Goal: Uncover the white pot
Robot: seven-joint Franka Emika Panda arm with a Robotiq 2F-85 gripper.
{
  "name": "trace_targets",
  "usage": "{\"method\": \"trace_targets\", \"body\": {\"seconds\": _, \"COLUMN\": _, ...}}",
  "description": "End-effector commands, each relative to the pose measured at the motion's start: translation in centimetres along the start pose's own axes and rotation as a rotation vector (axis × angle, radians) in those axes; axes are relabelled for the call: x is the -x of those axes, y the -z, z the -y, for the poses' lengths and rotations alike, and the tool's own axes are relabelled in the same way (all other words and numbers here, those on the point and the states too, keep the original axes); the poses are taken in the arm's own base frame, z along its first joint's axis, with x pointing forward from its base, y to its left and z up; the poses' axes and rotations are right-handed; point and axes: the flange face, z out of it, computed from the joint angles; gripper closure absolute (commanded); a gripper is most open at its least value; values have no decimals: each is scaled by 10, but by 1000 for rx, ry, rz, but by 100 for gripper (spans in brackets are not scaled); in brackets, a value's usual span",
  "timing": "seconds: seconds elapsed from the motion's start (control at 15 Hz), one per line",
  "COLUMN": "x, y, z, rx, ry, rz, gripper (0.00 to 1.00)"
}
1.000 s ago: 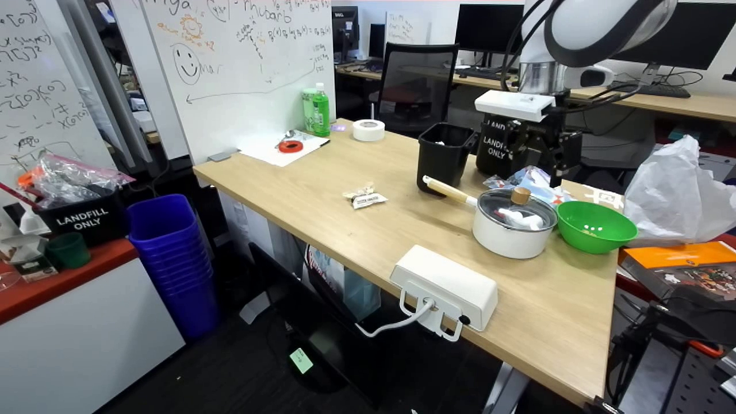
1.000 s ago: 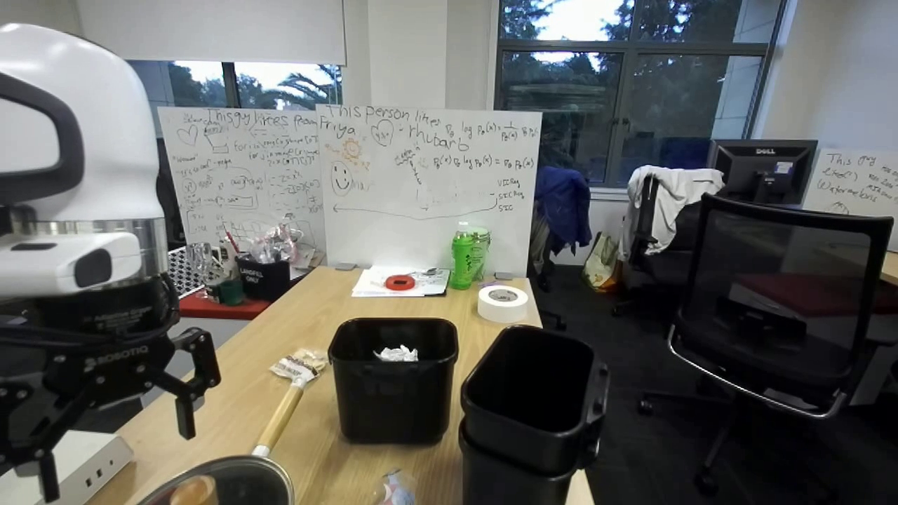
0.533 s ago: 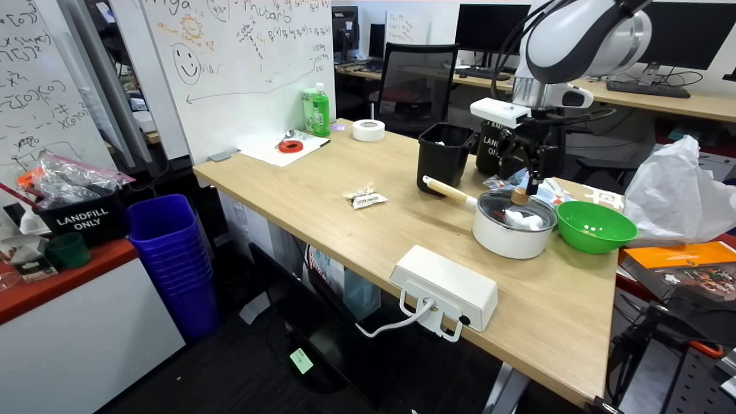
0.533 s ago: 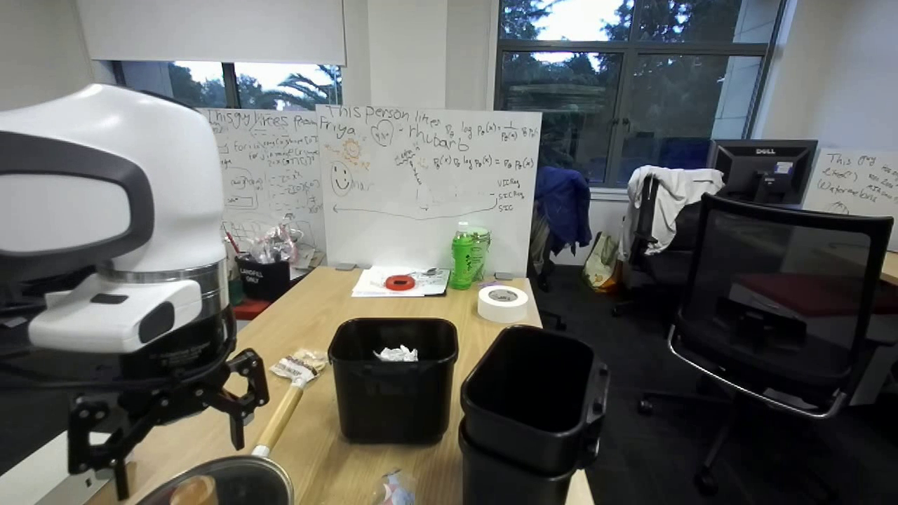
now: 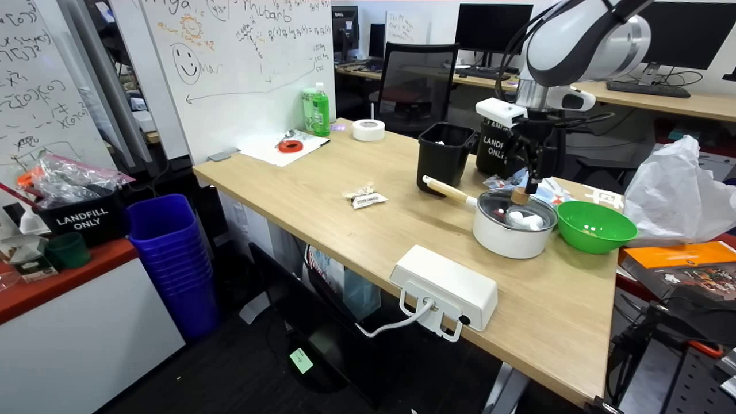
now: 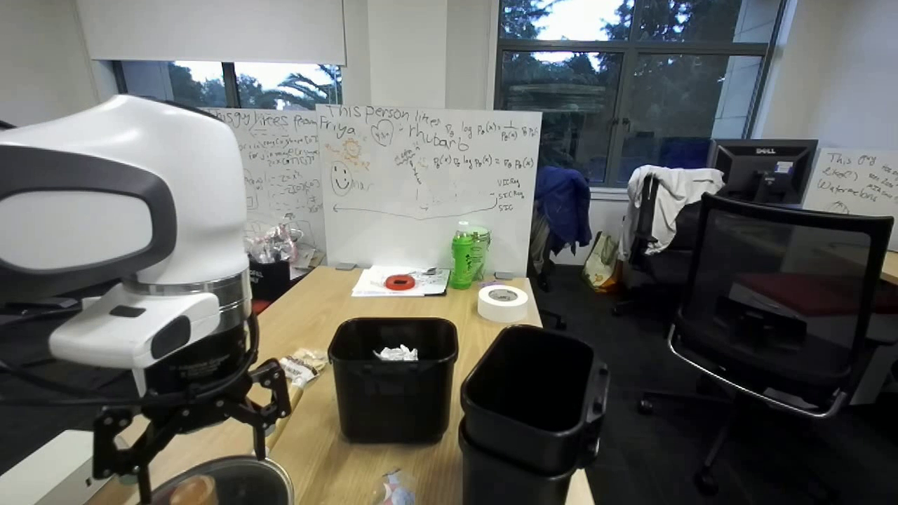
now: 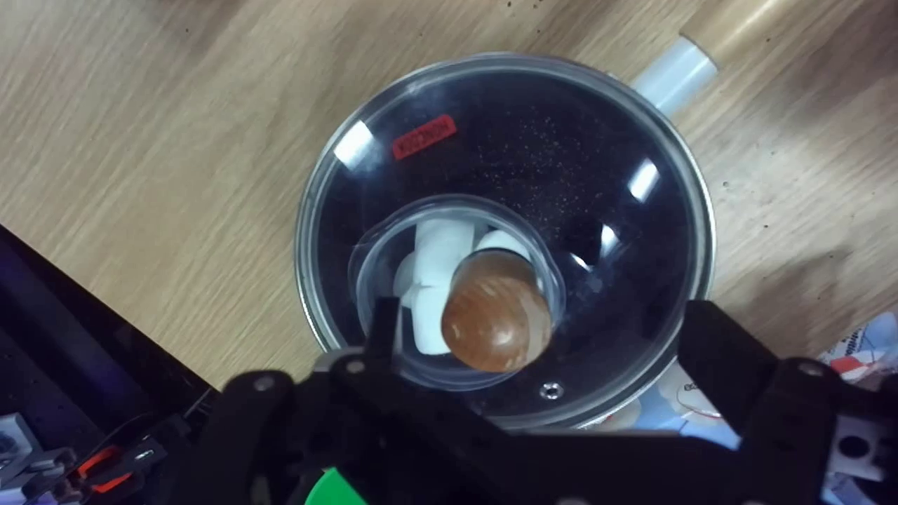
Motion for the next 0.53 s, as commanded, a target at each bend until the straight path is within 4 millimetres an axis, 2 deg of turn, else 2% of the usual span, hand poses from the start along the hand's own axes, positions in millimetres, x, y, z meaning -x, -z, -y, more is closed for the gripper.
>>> {"method": "trace_targets", "body": {"seconds": 0.0, "x": 0, "y": -10, "z": 4, "rx": -2, "ry": -36, "rz": -17, "gripper": 0}}
{"method": "trace_targets", "body": {"seconds": 0.47, "x": 12, "y": -41, "z": -1, "rx": 15, "ry": -50, "rz": -89, "gripper": 0}}
